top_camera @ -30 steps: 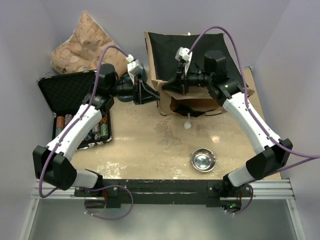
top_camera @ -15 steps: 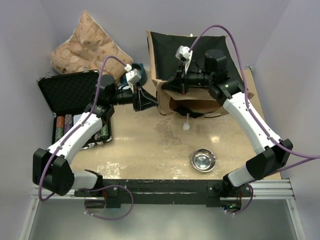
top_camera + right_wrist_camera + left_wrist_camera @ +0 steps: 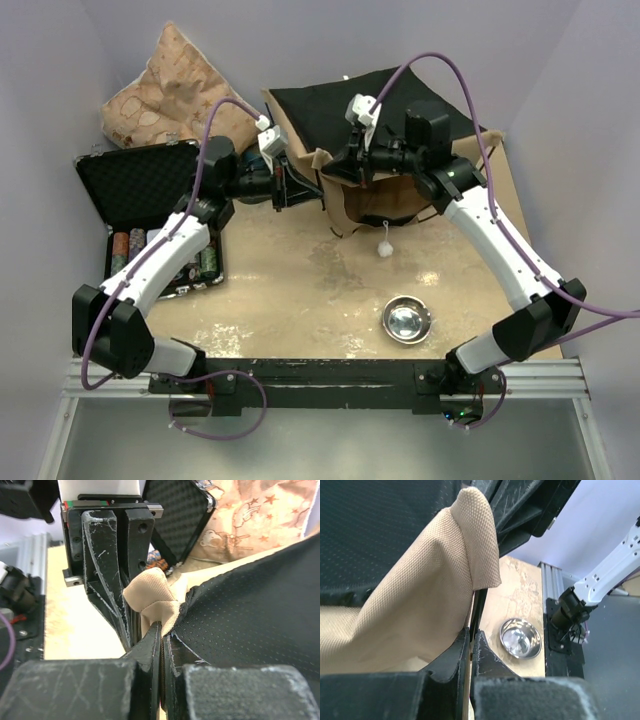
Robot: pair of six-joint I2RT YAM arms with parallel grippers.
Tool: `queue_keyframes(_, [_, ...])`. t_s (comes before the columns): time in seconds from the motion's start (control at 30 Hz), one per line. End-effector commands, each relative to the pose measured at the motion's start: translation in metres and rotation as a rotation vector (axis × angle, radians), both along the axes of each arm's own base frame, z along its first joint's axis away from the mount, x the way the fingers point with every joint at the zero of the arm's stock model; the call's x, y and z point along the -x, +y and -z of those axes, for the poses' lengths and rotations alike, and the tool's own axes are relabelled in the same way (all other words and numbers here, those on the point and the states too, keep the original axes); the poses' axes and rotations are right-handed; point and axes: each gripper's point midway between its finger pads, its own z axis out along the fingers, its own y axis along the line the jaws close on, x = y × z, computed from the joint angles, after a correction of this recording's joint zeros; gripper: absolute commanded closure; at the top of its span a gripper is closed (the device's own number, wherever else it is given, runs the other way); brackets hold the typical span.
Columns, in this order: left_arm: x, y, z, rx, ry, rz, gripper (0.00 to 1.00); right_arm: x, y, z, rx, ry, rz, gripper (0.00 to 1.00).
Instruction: Set up the pet tent
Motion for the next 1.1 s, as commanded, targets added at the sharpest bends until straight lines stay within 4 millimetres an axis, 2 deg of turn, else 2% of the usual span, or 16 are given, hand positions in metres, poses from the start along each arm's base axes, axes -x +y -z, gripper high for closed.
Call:
queue_keyframes(0.0, [-0.002, -0.005, -0.011, -0.043, -0.086, 0.011, 1.0, 0.015, -0.001, -0.006, 0.043, -0.04, -0.021, 1.0])
queue_keyframes(0.13, [0.002, -0.006, 0.013, -0.093, 0.002, 0.027, 1.0, 0.013, -0.001, -0.015, 0.05, -0.085, -0.032, 1.0])
queue_keyframes(0.17, [0.002, -0.006, 0.014, -0.096, 0.002, 0.025, 1.0, 0.013, -0.001, -0.018, 0.054, -0.093, -0.037, 0.96])
queue_keyframes(0.27, [0.001, -0.004, 0.016, -0.103, 0.003, 0.014, 1.0, 0.013, -0.003, -0.025, 0.075, -0.13, -0.043, 0.8])
queue_keyframes(0.33, [0.001, -0.004, 0.017, -0.108, 0.005, 0.013, 1.0, 0.013, -0.005, -0.031, 0.079, -0.152, -0.042, 0.6])
queue_keyframes(0.4, [0.001, -0.004, 0.019, -0.115, 0.009, 0.015, 1.0, 0.015, -0.007, -0.039, 0.079, -0.175, -0.044, 0.5])
queue_keyframes(0.57, [0.001, -0.004, 0.021, -0.119, 0.015, 0.02, 1.0, 0.026, -0.007, -0.061, 0.029, -0.179, -0.059, 0.5])
queue_keyframes(0.7, [0.0, -0.005, 0.023, -0.123, 0.017, 0.026, 1.0, 0.032, 0.002, -0.074, -0.045, -0.131, -0.091, 0.48])
queue_keyframes(0.83, [-0.001, -0.005, 0.02, -0.13, 0.015, 0.029, 1.0, 0.031, 0.013, -0.065, -0.034, -0.122, -0.113, 0.47])
queue_keyframes(1.07, [-0.004, -0.007, 0.022, -0.14, 0.026, 0.036, 1.0, 0.028, 0.023, -0.043, 0.015, -0.127, -0.125, 0.57])
